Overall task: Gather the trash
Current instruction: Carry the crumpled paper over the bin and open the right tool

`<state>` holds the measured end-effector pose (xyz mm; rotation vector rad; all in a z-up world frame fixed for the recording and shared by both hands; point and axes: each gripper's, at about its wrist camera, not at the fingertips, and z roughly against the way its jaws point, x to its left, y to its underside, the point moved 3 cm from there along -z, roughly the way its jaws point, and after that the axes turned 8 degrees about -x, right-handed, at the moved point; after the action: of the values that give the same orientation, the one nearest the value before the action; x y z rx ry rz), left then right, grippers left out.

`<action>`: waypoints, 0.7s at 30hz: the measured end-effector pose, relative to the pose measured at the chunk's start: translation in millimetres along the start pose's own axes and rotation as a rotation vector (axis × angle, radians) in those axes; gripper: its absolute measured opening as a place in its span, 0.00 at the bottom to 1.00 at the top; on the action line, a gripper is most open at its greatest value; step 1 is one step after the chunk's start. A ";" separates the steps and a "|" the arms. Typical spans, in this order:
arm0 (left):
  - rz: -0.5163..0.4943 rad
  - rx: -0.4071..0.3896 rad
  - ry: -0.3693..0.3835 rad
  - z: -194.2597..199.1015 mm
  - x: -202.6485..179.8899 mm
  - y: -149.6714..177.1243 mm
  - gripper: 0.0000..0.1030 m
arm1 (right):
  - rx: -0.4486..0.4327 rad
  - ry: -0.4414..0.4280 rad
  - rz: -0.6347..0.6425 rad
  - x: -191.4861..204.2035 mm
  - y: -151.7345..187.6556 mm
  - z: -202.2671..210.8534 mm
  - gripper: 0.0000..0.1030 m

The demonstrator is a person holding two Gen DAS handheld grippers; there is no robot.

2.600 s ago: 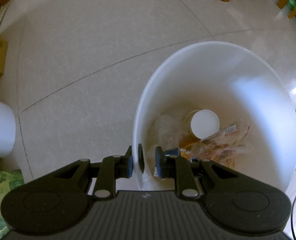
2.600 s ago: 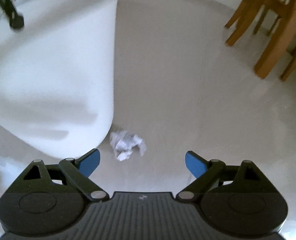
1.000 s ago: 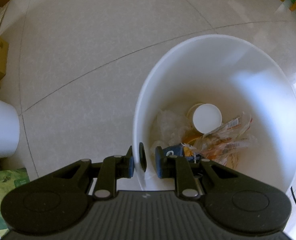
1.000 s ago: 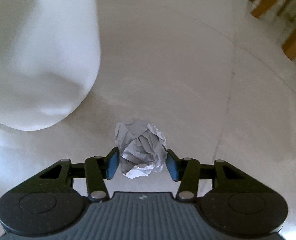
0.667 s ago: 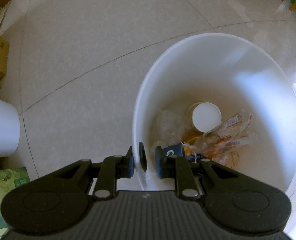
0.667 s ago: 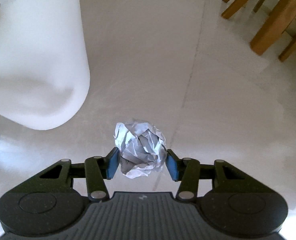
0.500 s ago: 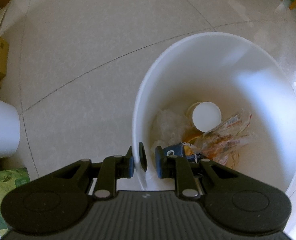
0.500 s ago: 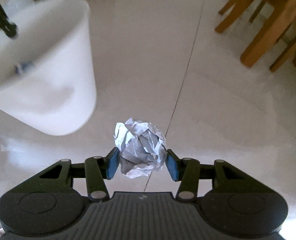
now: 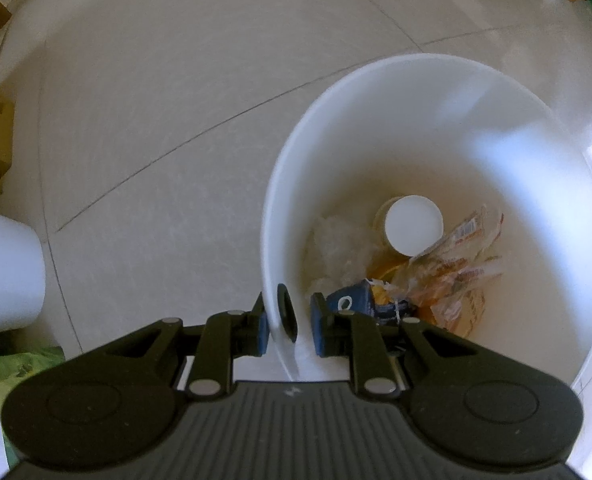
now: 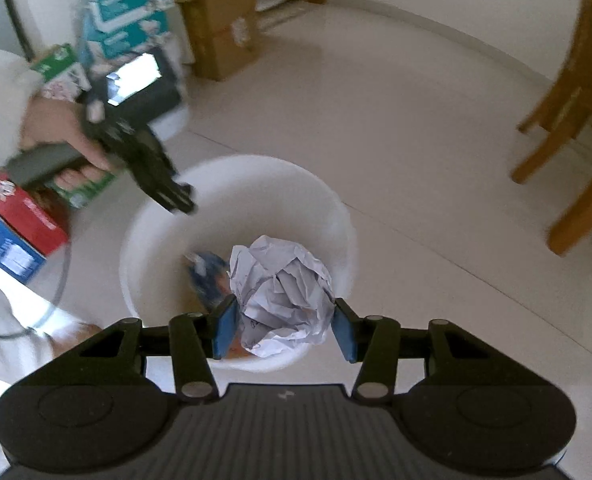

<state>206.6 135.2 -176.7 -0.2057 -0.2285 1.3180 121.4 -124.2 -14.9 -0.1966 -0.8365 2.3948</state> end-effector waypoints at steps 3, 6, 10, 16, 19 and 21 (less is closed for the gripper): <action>-0.012 0.002 -0.001 -0.7 -1.4 0.1 0.18 | 0.010 -0.048 0.022 21.5 -13.4 -14.9 0.53; -0.005 0.001 0.004 -1.2 -0.7 -0.2 0.18 | 0.026 -0.084 0.046 42.9 -15.4 -32.9 0.53; -0.013 0.001 0.005 -1.2 -1.6 0.1 0.18 | 0.051 -0.127 0.044 57.7 -18.4 -52.9 0.55; -0.011 0.002 0.014 -2.2 0.8 0.4 0.18 | 0.087 -0.128 0.023 73.0 -19.9 -72.7 0.86; -0.008 0.001 0.016 -2.7 1.9 0.4 0.18 | 0.083 -0.131 0.037 76.6 -21.0 -69.5 0.87; -0.007 0.002 0.017 -2.0 2.2 0.3 0.18 | 0.082 -0.135 0.030 76.9 -21.3 -68.9 0.89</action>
<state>207.4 137.3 -178.6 -0.2145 -0.2134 1.3093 90.9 -30.6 -52.5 -0.0156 -0.7983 2.4866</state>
